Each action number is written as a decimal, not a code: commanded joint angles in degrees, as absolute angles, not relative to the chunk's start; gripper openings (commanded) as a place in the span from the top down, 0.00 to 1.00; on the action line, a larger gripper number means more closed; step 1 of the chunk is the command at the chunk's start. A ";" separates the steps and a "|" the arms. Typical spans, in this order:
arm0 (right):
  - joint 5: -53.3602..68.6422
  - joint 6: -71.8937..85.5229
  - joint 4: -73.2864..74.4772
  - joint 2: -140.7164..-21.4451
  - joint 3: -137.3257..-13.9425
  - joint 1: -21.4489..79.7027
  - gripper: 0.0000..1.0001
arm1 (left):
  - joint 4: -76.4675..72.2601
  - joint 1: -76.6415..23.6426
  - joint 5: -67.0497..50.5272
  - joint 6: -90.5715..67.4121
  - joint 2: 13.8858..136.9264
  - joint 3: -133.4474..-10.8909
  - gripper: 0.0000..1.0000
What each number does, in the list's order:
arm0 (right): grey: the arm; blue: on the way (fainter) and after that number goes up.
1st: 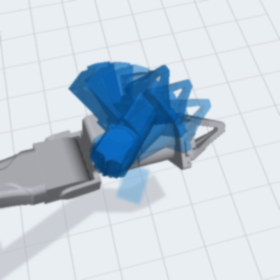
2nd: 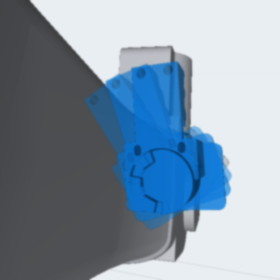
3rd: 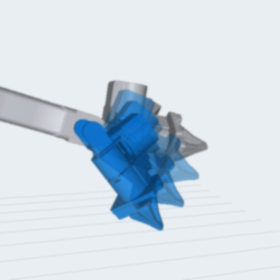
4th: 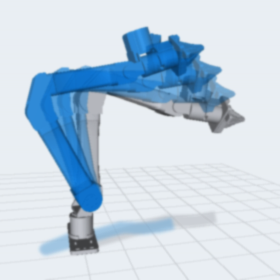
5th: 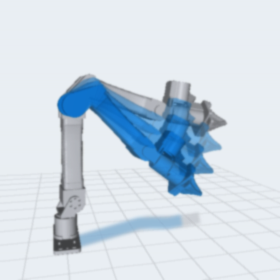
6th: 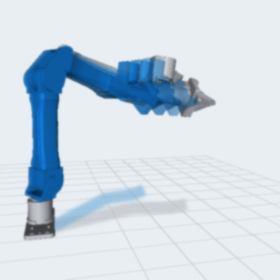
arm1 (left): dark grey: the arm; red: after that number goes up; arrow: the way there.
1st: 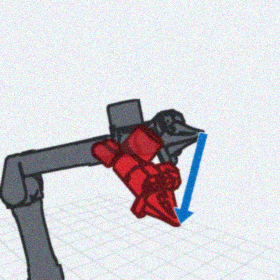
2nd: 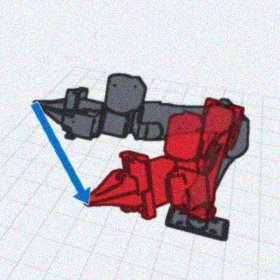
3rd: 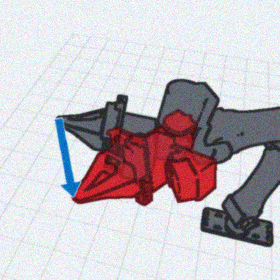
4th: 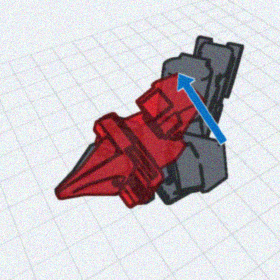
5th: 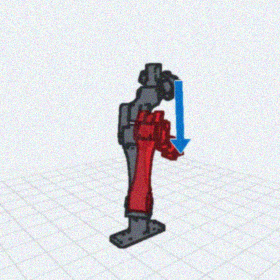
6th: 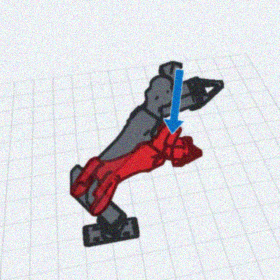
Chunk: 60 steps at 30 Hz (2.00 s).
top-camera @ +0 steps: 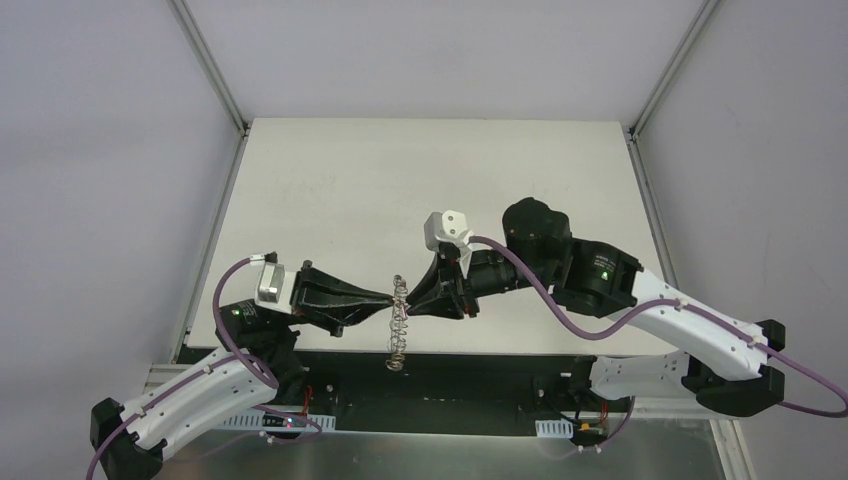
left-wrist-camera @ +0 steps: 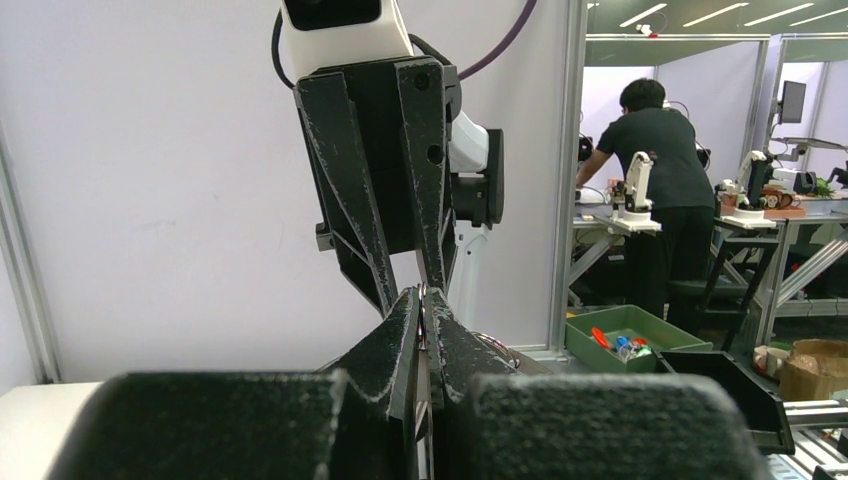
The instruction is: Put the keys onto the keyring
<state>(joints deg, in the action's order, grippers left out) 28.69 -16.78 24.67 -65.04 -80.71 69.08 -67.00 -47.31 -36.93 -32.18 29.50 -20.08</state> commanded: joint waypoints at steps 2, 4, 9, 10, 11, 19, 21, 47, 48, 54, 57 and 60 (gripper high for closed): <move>28.69 -16.55 21.41 -64.54 -82.25 69.85 0.77 | -71.21 -47.82 -35.85 -31.45 29.05 -21.40 1.00; 28.56 -16.53 20.85 -64.83 -82.22 70.00 0.77 | -71.24 -47.85 -35.94 -31.43 29.13 -21.44 1.00; 28.43 -16.65 19.67 -65.49 -82.47 70.18 0.77 | -71.37 -47.82 -36.22 -31.68 29.39 -21.62 1.00; 28.44 -16.77 19.67 -65.67 -82.71 70.22 0.77 | -71.37 -47.85 -36.27 -31.73 29.30 -21.62 1.00; 28.45 -16.87 19.69 -65.80 -82.89 70.29 0.77 | -71.37 -47.82 -36.23 -31.72 29.31 -21.62 1.00; 28.69 -17.12 19.92 -66.53 -83.34 70.40 0.78 | -71.30 -47.89 -36.34 -31.62 29.18 -21.53 1.00; 28.74 -17.07 19.78 -66.53 -83.32 70.49 0.78 | -71.29 -47.82 -36.37 -31.64 29.19 -21.53 1.00; 26.15 -16.99 26.12 -68.41 -87.00 70.74 1.00 | -70.24 -47.87 -36.99 -31.63 28.94 -22.30 1.00; 25.71 -16.77 27.30 -68.60 -87.47 70.75 1.00 | -69.70 -47.82 -37.14 -31.72 28.83 -22.41 1.00; 21.27 -15.82 38.46 -70.34 -91.42 70.63 1.00 | -47.83 -47.82 -38.95 -32.13 27.17 -29.28 0.94; 22.40 -15.32 44.15 -71.36 -93.41 69.87 1.00 | -29.94 -47.83 -39.06 -31.28 27.31 -36.86 0.92; 24.68 -15.29 49.41 -72.36 -95.08 69.24 1.00 | -20.87 -47.86 -37.03 -31.48 27.25 -38.30 0.91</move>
<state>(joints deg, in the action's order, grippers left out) 23.38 -16.45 40.71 -71.26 -91.22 70.02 -37.45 -47.31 -37.89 -32.01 28.14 -34.39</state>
